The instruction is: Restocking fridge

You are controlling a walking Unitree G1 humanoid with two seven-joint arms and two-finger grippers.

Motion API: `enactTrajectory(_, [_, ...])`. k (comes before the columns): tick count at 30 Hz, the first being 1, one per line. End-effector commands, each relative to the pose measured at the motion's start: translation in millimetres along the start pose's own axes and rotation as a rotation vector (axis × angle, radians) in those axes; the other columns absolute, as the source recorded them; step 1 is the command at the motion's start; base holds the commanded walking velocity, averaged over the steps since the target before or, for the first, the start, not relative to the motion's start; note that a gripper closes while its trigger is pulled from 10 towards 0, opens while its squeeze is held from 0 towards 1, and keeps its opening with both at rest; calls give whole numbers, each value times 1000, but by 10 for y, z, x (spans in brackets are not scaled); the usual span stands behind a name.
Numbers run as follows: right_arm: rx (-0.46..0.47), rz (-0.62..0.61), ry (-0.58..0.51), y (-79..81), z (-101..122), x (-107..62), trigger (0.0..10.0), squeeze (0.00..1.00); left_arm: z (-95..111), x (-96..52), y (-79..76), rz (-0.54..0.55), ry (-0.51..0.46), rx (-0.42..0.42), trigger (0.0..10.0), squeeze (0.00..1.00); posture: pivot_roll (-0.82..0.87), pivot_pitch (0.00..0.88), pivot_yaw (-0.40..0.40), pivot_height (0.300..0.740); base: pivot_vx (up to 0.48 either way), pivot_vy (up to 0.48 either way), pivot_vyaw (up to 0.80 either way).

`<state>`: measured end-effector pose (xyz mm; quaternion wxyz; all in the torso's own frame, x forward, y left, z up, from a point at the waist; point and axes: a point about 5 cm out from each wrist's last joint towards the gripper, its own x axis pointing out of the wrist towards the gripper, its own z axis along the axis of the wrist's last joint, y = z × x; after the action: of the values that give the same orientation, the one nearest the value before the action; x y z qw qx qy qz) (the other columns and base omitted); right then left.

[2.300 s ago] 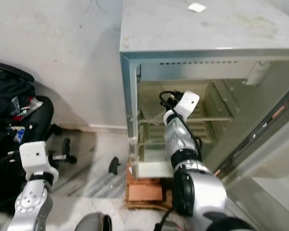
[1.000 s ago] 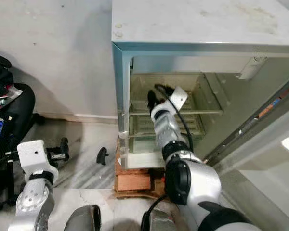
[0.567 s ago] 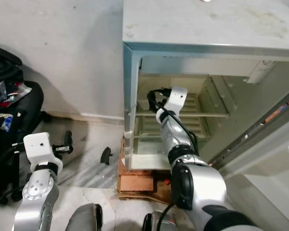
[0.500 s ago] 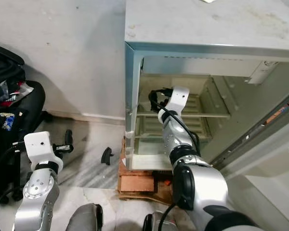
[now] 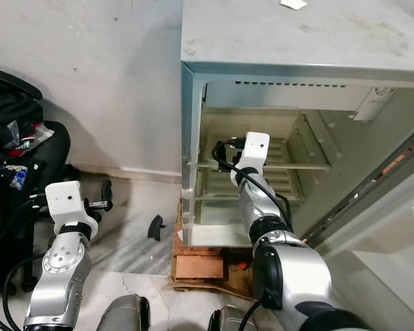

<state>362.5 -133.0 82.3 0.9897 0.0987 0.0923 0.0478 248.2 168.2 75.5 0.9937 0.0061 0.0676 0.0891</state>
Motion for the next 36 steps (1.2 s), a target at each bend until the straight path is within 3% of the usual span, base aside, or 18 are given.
enactTrajectory(1, [20, -19, 24, -42, -59, -24, 10000, 1000, -31, 6, -6, -2, 8, 4, 10000, 0, 123, 0, -28, 740, 0, 0, 0])
enactTrajectory(5, [22, -18, 41, -41, -105, -39, 10000, 1000, -42, 11, -4, -5, 7, 6, 10000, 0, 123, 0, -27, 740, 0, 0, 0])
enactTrajectory(8, [-32, -4, 21, -17, -87, -39, 10000, 1000, -45, 17, -3, -6, 6, 7, 10000, 0, 123, 0, -24, 740, 0, 0, 0])
enactTrajectory(9, [-61, 3, 9, -8, -71, -37, 10000, 439, -46, 19, -2, -7, 6, 8, 10000, 0, 122, 0, -23, 740, 0, 0, 0])
enactTrajectory(10, [-61, 3, 9, -8, -71, -37, 10000, 439, -46, 19, -2, -7, 6, 8, 10000, 0, 122, 0, -23, 740, 0, 0, 0])
enactTrajectory(11, [-132, -5, -32, -12, -16, -34, 10000, 20, -44, 26, -4, -8, 5, 9, 10000, 0, 122, 0, -23, 740, 0, 0, 0])
enactTrajectory(14, [-181, -11, -84, -20, 79, -20, 10000, 0, -35, 39, -12, -10, 0, 10, 10000, 0, 120, 0, -23, 740, 0, 0, 0])
enactTrajectory(23, [-201, 12, -169, -77, 209, -35, 10000, 0, -42, 72, -51, -29, -1, 12, 10000, 0, 86, 0, -4, 740, 0, 0, 0])
enactTrajectory(29, [-160, 10, -171, -79, 82, -121, 10000, 0, -53, 105, -115, -69, 6, 20, 10000, 0, 58, 0, 8, 740, 0, 0, 0])
enactTrajectory(36, [-105, 38, -155, -76, -93, -342, 10000, 0, -104, 115, -152, -115, 32, 43, 10000, 0, 14, 0, 35, 740, -159, 0, 0])
